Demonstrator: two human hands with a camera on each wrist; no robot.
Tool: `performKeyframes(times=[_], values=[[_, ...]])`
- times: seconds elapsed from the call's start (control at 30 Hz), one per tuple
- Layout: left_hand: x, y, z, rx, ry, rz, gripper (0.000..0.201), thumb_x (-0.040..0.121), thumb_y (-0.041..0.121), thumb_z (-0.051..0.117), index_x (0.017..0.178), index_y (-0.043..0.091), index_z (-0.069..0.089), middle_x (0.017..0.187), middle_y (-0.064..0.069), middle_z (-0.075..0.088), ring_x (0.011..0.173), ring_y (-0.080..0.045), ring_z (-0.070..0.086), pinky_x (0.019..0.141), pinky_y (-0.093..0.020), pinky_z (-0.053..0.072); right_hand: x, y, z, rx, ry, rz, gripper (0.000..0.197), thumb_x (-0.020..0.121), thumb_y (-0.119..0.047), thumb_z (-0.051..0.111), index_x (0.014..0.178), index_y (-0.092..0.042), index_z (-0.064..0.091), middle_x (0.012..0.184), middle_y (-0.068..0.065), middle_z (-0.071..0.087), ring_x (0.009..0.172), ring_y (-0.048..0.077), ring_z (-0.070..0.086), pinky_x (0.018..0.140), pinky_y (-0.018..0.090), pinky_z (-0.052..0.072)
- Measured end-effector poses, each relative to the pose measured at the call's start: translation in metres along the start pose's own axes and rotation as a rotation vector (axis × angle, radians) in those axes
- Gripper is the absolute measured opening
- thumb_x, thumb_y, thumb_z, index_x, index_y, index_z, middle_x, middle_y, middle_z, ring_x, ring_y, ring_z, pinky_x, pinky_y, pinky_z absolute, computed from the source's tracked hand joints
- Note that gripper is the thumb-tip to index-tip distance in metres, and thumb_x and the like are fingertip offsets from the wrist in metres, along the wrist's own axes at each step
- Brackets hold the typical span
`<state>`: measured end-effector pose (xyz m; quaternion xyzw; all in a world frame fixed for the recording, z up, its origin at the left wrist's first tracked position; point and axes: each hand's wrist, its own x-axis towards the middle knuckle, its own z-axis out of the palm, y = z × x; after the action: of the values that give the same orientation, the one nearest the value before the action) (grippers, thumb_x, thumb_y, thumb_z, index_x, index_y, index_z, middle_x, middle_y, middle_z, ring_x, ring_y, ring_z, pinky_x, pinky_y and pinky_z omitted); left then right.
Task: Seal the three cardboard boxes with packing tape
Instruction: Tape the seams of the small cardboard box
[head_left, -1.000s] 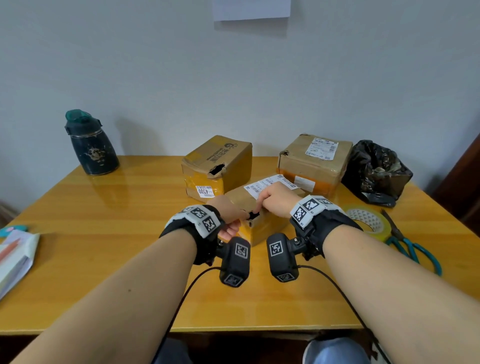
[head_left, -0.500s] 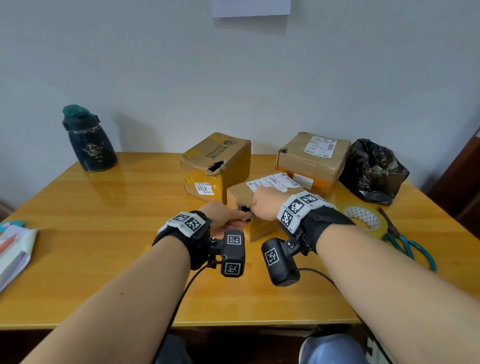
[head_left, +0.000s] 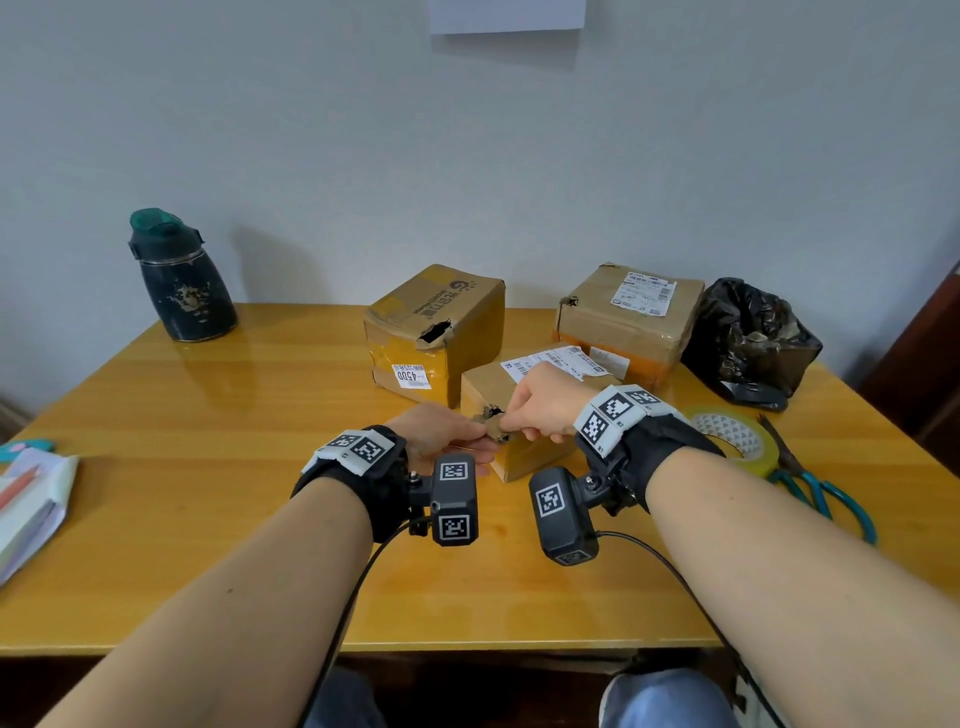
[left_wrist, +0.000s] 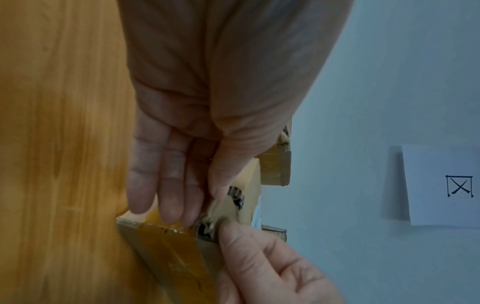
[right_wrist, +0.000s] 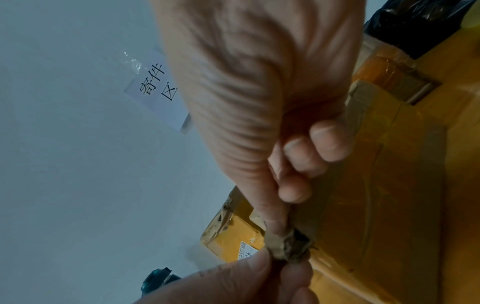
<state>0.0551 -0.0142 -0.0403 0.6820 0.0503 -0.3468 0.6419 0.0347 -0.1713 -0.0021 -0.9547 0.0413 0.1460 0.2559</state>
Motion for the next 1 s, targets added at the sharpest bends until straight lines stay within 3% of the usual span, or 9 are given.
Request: performKeyframes(times=[0.17, 0.23, 0.3, 0.43, 0.5, 0.7, 0.87, 0.93, 1.0], values=[[-0.005, 0.006, -0.001, 0.012, -0.032, -0.006, 0.016, 0.099, 0.000, 0.044, 0.100, -0.007, 0.059, 0.073, -0.013, 0.072, 0.076, -0.023, 0.067, 0.072, -0.039, 0.058, 0.001, -0.002, -0.002, 0.001, 0.024, -0.047, 0.012, 0.087, -0.019, 0.065, 0.077, -0.012, 0.066, 0.065, 0.001, 0.059, 0.049, 0.010, 0.048, 0.044, 0.017, 0.040], [-0.007, 0.008, 0.000, 0.057, -0.012, -0.016, 0.020, 0.099, 0.000, 0.043, 0.110, -0.011, 0.055, 0.076, -0.015, 0.072, 0.074, -0.023, 0.067, 0.068, -0.038, 0.058, 0.001, -0.004, -0.001, -0.045, 0.042, -0.105, 0.019, 0.085, -0.019, 0.068, 0.067, -0.016, 0.062, 0.068, 0.000, 0.061, 0.059, 0.011, 0.054, 0.057, 0.018, 0.045], [-0.008, 0.009, 0.001, 0.127, 0.025, -0.018, 0.021, 0.099, 0.001, 0.044, 0.112, -0.012, 0.054, 0.080, -0.016, 0.071, 0.071, -0.022, 0.068, 0.070, -0.036, 0.058, 0.000, -0.005, 0.001, -0.067, 0.063, -0.151, 0.014, 0.082, -0.018, 0.072, 0.070, -0.012, 0.067, 0.072, -0.001, 0.063, 0.067, 0.012, 0.056, 0.063, 0.023, 0.046], [-0.006, 0.011, 0.004, 0.293, 0.153, 0.064, 0.001, 0.091, -0.001, 0.059, 0.090, -0.001, 0.059, 0.081, -0.017, 0.068, 0.066, -0.021, 0.067, 0.084, -0.042, 0.057, 0.000, -0.008, 0.004, -0.080, 0.087, -0.196, 0.019, 0.079, -0.020, 0.076, 0.082, -0.002, 0.072, 0.076, 0.004, 0.065, 0.067, 0.014, 0.056, 0.064, 0.026, 0.046], [-0.005, 0.012, 0.002, 0.352, 0.215, 0.143, 0.014, 0.087, -0.002, 0.065, 0.095, 0.006, 0.056, 0.082, -0.014, 0.066, 0.071, -0.022, 0.067, 0.080, -0.041, 0.059, 0.001, -0.008, 0.003, -0.052, 0.087, -0.200, 0.021, 0.077, -0.020, 0.078, 0.079, 0.000, 0.071, 0.078, 0.008, 0.065, 0.069, 0.017, 0.055, 0.065, 0.030, 0.046], [-0.013, 0.016, 0.004, 0.459, 0.009, 0.169, 0.025, 0.080, -0.005, 0.070, 0.093, 0.016, 0.065, 0.082, -0.005, 0.066, 0.083, -0.019, 0.065, 0.090, -0.041, 0.056, -0.002, -0.008, 0.000, 0.042, 0.069, -0.204, 0.024, 0.076, -0.022, 0.079, 0.065, -0.012, 0.061, 0.067, 0.002, 0.061, 0.059, 0.011, 0.054, 0.057, 0.022, 0.045], [-0.011, 0.013, 0.012, 0.495, 0.000, 0.162, 0.032, 0.069, 0.011, 0.085, 0.090, 0.013, 0.061, 0.094, -0.007, 0.067, 0.087, -0.020, 0.066, 0.088, -0.038, 0.057, -0.003, -0.006, 0.001, 0.175, 0.038, -0.191, 0.022, 0.080, -0.020, 0.076, 0.064, -0.012, 0.063, 0.066, 0.002, 0.063, 0.060, 0.011, 0.058, 0.056, 0.021, 0.048], [-0.009, 0.011, 0.016, 0.488, 0.027, 0.183, 0.027, 0.072, 0.016, 0.083, 0.084, 0.011, 0.060, 0.088, -0.008, 0.067, 0.085, -0.019, 0.065, 0.086, -0.037, 0.057, -0.003, -0.004, 0.002, 0.287, 0.061, -0.196, 0.023, 0.084, -0.024, 0.072, 0.068, -0.008, 0.068, 0.071, 0.005, 0.068, 0.062, 0.011, 0.060, 0.060, 0.024, 0.052], [-0.008, 0.008, 0.018, 0.484, 0.097, 0.203, 0.025, 0.078, 0.009, 0.077, 0.073, 0.012, 0.053, 0.079, -0.009, 0.063, 0.080, -0.021, 0.064, 0.086, -0.039, 0.057, -0.002, -0.001, 0.001, 0.346, 0.178, -0.194, 0.022, 0.088, -0.020, 0.066, 0.075, -0.002, 0.070, 0.078, 0.008, 0.070, 0.072, 0.015, 0.063, 0.075, 0.032, 0.055]])
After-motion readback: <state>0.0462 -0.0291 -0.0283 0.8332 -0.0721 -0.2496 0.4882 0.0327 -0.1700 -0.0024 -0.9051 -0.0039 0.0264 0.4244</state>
